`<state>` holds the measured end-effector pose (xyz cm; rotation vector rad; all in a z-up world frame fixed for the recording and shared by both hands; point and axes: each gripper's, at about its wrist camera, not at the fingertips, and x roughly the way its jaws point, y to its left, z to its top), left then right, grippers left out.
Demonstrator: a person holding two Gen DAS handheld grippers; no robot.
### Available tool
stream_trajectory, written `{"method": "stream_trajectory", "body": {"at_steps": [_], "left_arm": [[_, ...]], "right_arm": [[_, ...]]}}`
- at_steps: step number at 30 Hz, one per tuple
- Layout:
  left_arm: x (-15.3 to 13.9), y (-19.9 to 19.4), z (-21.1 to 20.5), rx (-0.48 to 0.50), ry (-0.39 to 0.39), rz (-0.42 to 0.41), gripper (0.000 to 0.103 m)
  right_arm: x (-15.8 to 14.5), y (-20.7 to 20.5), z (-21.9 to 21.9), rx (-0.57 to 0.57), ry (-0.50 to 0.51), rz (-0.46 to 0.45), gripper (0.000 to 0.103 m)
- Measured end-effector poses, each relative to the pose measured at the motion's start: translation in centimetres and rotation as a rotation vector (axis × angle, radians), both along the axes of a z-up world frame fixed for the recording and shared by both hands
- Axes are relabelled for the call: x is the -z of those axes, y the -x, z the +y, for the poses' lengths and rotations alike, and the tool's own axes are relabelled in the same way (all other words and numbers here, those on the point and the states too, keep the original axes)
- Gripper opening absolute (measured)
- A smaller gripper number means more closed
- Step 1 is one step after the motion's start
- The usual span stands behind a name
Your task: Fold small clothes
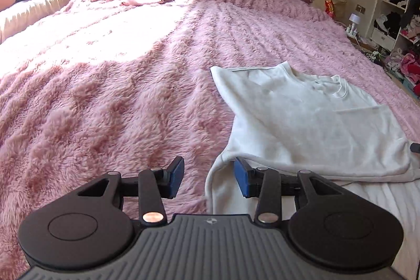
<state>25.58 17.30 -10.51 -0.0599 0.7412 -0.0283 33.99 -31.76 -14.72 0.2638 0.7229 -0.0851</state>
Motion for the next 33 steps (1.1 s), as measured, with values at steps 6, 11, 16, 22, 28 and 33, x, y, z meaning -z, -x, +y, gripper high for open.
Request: {"method": "stream_trajectory", "body": {"at_steps": [6, 11, 16, 22, 28, 33], "left_arm": [[1.7, -1.6, -2.4, 0.087, -0.169, 0.020, 0.047], [2.3, -2.5, -4.7, 0.175, -0.280, -0.007, 0.049], [3.1, -3.5, -6.3, 0.297, -0.355, -0.026, 0.026], [1.8, -1.6, -5.6, 0.176, -0.295, -0.163, 0.005], [3.0, -2.1, -2.8, 0.002, -0.121, -0.091, 0.005], [4.5, -2.2, -3.2, 0.000, -0.129, -0.044, 0.005]], "right_arm": [[0.2, -0.4, 1.7, -0.008, 0.035, 0.007, 0.032], [-0.1, 0.0, 1.7, 0.000, 0.045, 0.001, 0.004], [-0.7, 0.4, 1.6, 0.003, 0.033, -0.013, 0.003], [-2.9, 1.6, 2.1, 0.017, 0.005, -0.079, 0.002], [-3.3, 3.3, 2.3, 0.036, -0.011, -0.105, 0.001], [1.5, 3.1, 1.3, 0.064, -0.007, 0.019, 0.000]]}}
